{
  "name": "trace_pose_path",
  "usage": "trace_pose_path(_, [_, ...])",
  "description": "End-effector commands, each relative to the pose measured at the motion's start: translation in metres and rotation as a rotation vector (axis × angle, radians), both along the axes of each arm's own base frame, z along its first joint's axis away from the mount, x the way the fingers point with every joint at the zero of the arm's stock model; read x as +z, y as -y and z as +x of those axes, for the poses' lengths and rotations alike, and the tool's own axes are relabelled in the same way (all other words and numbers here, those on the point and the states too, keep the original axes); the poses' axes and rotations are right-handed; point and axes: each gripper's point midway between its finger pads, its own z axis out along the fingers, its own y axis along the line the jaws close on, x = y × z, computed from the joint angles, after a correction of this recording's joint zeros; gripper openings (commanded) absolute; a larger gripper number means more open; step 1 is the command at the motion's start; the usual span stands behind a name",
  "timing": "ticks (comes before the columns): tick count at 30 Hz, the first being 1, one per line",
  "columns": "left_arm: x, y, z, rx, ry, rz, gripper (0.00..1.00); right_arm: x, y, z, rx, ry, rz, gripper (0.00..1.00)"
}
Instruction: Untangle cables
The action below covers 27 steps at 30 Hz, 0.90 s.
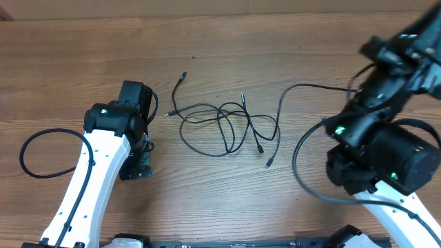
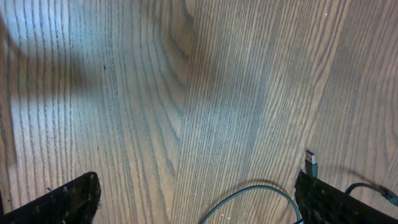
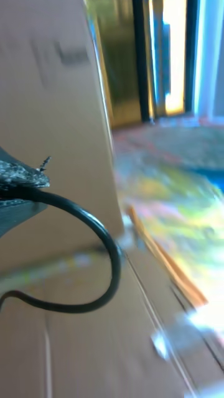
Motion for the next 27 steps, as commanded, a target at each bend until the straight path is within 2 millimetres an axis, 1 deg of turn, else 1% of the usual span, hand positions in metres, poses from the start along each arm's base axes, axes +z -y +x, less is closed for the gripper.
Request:
trace_pose_path(1, [0.011,-0.004,0.003,-0.005,0.038,0.016,1.00,0.005,0.031,-0.013,-0.209,-0.082,-0.094,0.04])
trace_pose_path(4, [0.010,-0.004,0.003,-0.005,0.038,0.015,1.00,0.009,0.048,-0.015,-0.301,-0.103,-0.143,0.04])
trace_pose_path(7, [0.010,-0.004,0.003,-0.005,0.038,0.015,1.00,0.017,0.057,-0.014,-0.375,-0.114,-0.237,0.04])
trace_pose_path(12, [0.010,-0.004,0.003,-0.005,0.038,0.015,1.00,0.037,0.059,-0.014,-0.509,-0.135,-0.485,0.04])
trace_pose_path(15, [0.010,-0.004,0.003,-0.005,0.038,0.015,1.00,0.047,0.059,-0.024,-0.559,-0.101,-0.538,0.04])
trace_pose_path(16, [0.010,-0.004,0.003,-0.005,0.038,0.015,1.00,0.047,0.059,-0.025,-0.559,-0.099,-0.537,0.04])
trace_pose_path(18, [0.010,-0.004,0.003,-0.005,0.038,0.015,1.00,0.046,0.060,-0.023,-0.560,-0.108,-0.530,0.04])
trace_pose_path(20, [0.010,-0.004,0.003,-0.005,0.038,0.015,1.00,0.041,0.062,-0.017,-0.541,-0.131,-0.517,0.04])
trace_pose_path(22, [0.011,-0.004,0.003,-0.005,0.038,0.016,1.00,0.033,0.064,-0.006,-0.506,-0.170,-0.495,0.04])
trace_pose_path(24, [0.010,-0.004,0.003,-0.005,0.038,0.015,1.00,0.022,0.065,0.010,-0.468,-0.225,-0.486,0.04])
trace_pose_path(27, [0.010,-0.004,0.003,-0.005,0.038,0.015,1.00,0.004,0.074,0.030,-0.441,-0.292,-0.449,0.04])
